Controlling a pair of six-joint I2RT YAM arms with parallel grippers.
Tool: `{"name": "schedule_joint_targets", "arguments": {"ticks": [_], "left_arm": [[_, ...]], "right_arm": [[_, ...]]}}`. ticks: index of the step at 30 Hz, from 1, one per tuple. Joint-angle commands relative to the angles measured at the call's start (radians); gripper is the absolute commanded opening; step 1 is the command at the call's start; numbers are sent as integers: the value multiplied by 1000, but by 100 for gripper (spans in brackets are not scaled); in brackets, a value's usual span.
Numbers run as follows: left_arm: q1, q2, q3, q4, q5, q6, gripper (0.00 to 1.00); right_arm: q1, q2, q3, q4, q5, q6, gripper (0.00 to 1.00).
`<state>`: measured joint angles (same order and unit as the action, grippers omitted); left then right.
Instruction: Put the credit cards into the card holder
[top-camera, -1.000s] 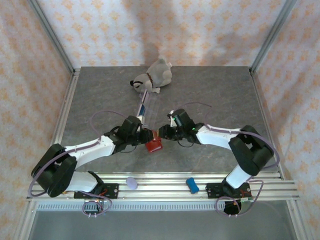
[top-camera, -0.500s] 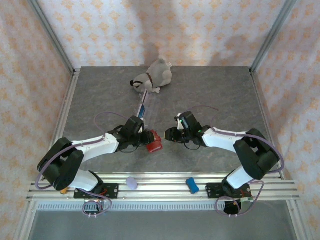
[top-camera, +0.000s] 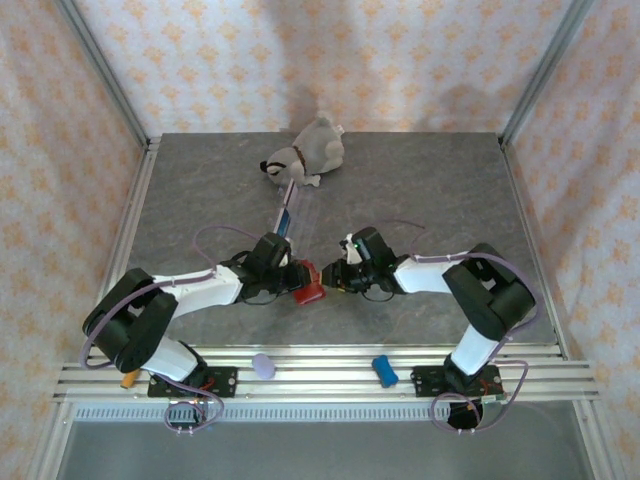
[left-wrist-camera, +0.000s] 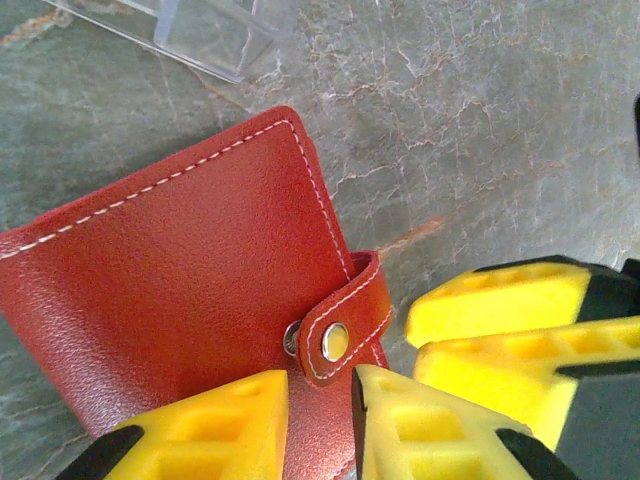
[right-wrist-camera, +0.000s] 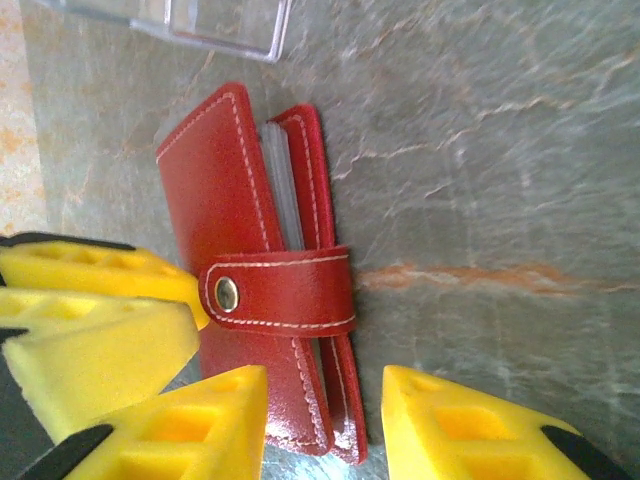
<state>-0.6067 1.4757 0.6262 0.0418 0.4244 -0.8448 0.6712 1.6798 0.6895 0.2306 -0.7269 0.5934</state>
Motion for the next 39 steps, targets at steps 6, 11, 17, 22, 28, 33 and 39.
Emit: {"name": "schedule_joint_targets", "arguments": {"ticks": [6,11,17,22,28,33,39], "left_arm": [[9,32,47,30,7,-7,23],[12,32,62,-1,-14,14,15],[20,42,80,-25,-22,33,13],[27,67,88,-25,-21,34,21],[30,79,90,-10,-12,27,17],[31,69,92,-12,-1,27,1],[37,31,90,-57,-16,48,0]], "right_arm": [[13,35,-11,55,-22,16,29],[13,35,-17,53,-18,13,27],[15,29,-22,38,-16,2,29],[14,25,-24,33,-11,-2,30],[15,23,-30,32,-6,-4,29],[14,21,-30,32,-5,-4,29],[14,23,-25,8,1,-25,28]]}}
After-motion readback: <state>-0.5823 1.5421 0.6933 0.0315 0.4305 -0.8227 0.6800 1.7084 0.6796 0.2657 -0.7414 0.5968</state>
